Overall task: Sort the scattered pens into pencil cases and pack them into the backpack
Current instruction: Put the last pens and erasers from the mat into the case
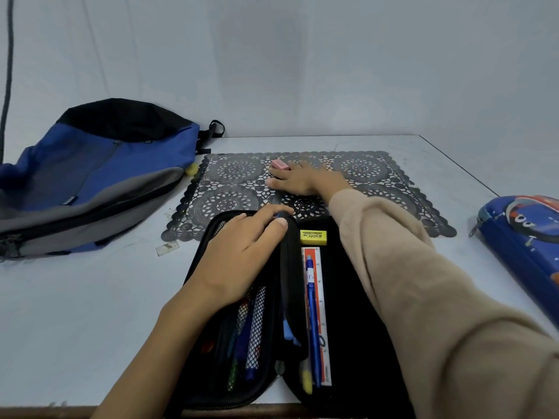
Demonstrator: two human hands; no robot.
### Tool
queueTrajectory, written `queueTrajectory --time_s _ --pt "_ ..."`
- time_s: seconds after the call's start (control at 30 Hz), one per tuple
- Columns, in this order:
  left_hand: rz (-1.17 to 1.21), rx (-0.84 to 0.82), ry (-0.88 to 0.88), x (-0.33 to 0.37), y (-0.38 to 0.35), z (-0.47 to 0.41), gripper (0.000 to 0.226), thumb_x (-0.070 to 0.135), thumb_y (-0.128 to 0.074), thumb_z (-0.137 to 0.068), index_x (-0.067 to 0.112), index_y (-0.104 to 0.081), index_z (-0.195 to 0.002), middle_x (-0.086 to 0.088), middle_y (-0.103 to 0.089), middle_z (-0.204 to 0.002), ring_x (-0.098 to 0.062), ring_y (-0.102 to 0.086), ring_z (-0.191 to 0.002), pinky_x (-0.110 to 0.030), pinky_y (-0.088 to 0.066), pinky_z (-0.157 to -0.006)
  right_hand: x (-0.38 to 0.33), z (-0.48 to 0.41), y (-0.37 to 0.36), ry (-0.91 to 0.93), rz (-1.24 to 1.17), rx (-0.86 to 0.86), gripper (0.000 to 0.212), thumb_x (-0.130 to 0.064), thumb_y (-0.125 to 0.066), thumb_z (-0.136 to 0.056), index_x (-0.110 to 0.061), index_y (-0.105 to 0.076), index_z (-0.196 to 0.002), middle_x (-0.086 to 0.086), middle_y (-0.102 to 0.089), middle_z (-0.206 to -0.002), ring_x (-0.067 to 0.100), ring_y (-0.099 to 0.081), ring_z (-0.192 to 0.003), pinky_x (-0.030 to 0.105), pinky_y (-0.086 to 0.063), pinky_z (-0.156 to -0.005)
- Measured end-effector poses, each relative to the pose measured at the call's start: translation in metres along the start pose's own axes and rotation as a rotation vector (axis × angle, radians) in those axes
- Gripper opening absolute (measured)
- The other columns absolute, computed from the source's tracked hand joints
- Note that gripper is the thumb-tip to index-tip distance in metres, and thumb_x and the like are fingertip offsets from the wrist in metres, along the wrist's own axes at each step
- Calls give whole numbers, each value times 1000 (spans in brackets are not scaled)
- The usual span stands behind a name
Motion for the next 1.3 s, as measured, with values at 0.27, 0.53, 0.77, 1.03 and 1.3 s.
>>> queueTrajectory --time_s 0.27,0.53,0.77,1.03,1.3 --pt "-15 -5 -1 0 -1 0 56 64 -21 -81 45 -54 -121 17 -63 -115 -12 -51 -119 -43 -36 -106 7 22 12 135 -217 501 34 -41 -55 -93 -27 -66 -123 2 -68 -118 21 -61 -107 37 -48 -94" --pt "5 -4 3 -2 0 1 56 65 -22 -80 45 -55 -121 19 -63 -116 -10 -50 -119 -45 -36 -105 0 106 39 217 -617 704 14 -20 -65 -90 -11 -74 -94 -10 -65 -56 -1 -59 -45 8 -42 -51" --pt "-7 -8 -8 -2 0 1 54 65 -21 -81 46 -54 -120 18 -64 -113 -12 -51 -117 -45 -37 -103 5 199 28 273 -534 501 12 -31 -76 -81 -21 -71 -84 -3 -70 -67 17 -62 -61 25 -48 -58" --pt "-1 -15 -2 0 0 1 57 65 -20 -80 45 -55 -120 17 -64 -114 -11 -52 -116 -44 -37 -104 11 237 -4 111 -91 500 11 -32 -67 -76 -35 -59 -82 -20 -46 -68 1 -45 -70 22 -29 -56" --pt "1 -16 -2 0 0 2 56 65 -20 -80 44 -55 -119 16 -64 -112 -11 -52 -116 -42 -38 -104 7 231 -11 121 -43 567 11 -42 -67 -81 -32 -63 -83 -12 -55 -76 9 -47 -79 24 -29 -55"
Point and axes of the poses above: each hand's wrist, its own z-axis away from the middle knuckle, its own y-axis out of the back of the hand, x = y × z, the point moved 1 cm from there along -z, towards the middle knuckle
